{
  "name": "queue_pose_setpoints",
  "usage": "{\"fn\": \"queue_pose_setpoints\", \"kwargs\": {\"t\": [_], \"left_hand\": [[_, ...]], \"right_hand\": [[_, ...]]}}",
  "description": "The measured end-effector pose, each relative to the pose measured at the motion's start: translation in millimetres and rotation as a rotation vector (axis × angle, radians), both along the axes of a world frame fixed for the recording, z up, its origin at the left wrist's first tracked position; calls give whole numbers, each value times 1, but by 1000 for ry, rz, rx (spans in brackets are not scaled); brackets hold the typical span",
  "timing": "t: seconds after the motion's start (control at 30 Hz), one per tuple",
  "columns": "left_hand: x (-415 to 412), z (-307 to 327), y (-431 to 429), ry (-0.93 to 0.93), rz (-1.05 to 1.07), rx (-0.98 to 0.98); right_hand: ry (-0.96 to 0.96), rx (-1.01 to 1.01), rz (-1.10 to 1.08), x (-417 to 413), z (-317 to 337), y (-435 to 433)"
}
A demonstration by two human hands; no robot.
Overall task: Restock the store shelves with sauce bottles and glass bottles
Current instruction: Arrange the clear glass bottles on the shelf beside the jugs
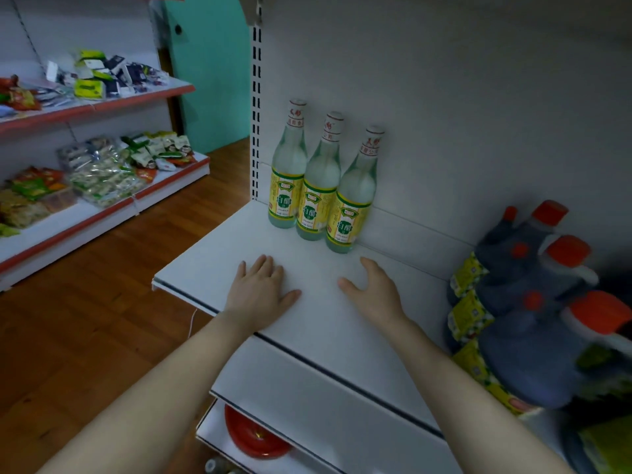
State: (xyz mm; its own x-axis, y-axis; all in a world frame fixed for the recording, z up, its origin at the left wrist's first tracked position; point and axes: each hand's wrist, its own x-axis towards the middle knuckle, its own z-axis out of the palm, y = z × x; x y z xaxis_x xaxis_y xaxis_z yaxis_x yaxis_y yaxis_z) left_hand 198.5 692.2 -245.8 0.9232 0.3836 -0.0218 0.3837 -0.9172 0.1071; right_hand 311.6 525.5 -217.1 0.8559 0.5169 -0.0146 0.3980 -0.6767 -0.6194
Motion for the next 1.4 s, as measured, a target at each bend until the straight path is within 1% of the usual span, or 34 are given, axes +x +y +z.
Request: {"fn": "queue_pose_setpoints", "kwargs": {"t": [0.1,0.2,0.27,0.3,0.37,0.5,0.63,0.77,0.83,0.97,1.1,1.27,1.4], "left_hand": [[-17,11,-24,-104,102,-75],[-54,16,-55,-230,213,-163],[-86,13,-76,-348,287,-174],[-103,10,-86,-374,327,-180],[-135,0,-105,-360,415,-187],[-193,-27,-137,-268,576,-199],[-240,-69,-155,-153,679,-225],[-273,-126,-168,-94,758,-309],[-282,-161,-176,-80,795,-358],[-289,-245,-191,-43,794,-422],[-288,-346,-203,-12,816,-451],[-289,-492,-217,23,850,-482],[-284,-602,-219,-20,885,-517]], "right_hand": [[-40,18,84,-13,7,-16],[-48,40,193,-32,11,-31],[-45,73,279,-50,12,-38],[-45,89,324,-60,11,-41],[-38,100,416,-85,8,-44],[2,125,611,-138,-12,-46],[58,30,701,-175,-58,-46],[133,-68,675,-197,-124,-51],[186,-115,631,-205,-167,-57],[291,-173,551,-214,-265,-80],[332,-261,508,-214,-371,-108],[361,-349,473,-211,-513,-127],[341,-344,470,-207,-616,-128]]}}
